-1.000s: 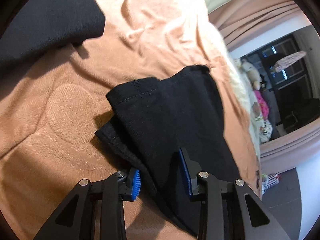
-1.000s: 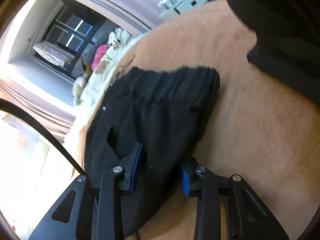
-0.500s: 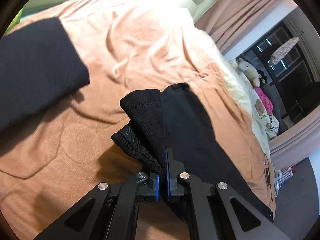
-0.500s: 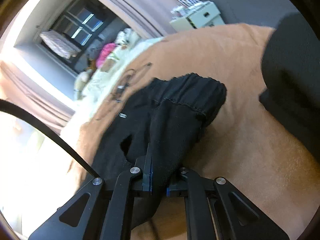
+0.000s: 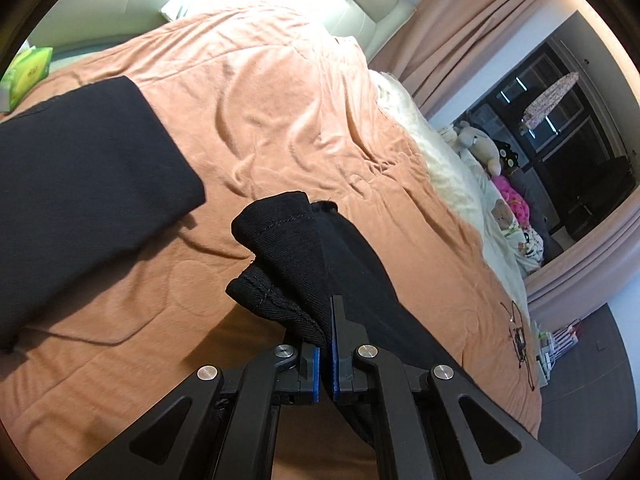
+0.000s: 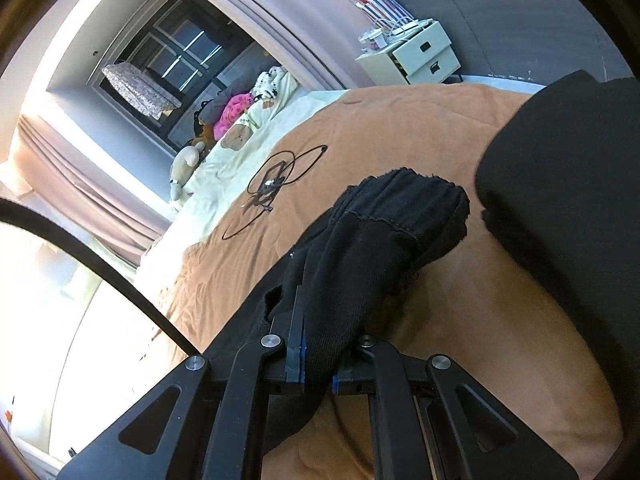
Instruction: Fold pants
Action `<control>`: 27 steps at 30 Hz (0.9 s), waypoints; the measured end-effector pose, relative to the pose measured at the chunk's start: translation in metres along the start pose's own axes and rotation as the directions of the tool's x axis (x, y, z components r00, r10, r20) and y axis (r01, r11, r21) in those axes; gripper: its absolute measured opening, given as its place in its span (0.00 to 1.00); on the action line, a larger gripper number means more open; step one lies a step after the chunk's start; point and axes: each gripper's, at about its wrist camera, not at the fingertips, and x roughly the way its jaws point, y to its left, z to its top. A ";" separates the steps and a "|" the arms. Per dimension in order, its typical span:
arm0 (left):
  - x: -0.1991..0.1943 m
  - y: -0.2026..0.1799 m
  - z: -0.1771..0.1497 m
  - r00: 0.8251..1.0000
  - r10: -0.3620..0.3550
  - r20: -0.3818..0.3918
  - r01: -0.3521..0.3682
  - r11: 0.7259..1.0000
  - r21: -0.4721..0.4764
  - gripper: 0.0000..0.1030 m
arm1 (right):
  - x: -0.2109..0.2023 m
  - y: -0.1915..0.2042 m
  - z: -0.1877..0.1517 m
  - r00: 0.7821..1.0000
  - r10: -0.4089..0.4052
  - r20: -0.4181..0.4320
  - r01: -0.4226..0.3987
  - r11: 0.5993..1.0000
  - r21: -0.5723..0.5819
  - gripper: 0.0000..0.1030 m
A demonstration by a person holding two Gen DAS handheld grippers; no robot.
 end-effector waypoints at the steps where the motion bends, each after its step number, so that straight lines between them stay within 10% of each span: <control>1: -0.005 0.002 -0.001 1.000 0.001 0.001 -0.001 1.000 -0.003 0.04 | -0.006 0.000 -0.002 1.000 0.002 -0.002 -0.002 1.000 0.001 0.05; 27: -0.113 0.053 -0.026 1.000 -0.011 -0.002 0.011 1.000 -0.006 0.04 | -0.114 -0.035 -0.046 0.999 0.034 0.000 -0.034 0.999 0.011 0.05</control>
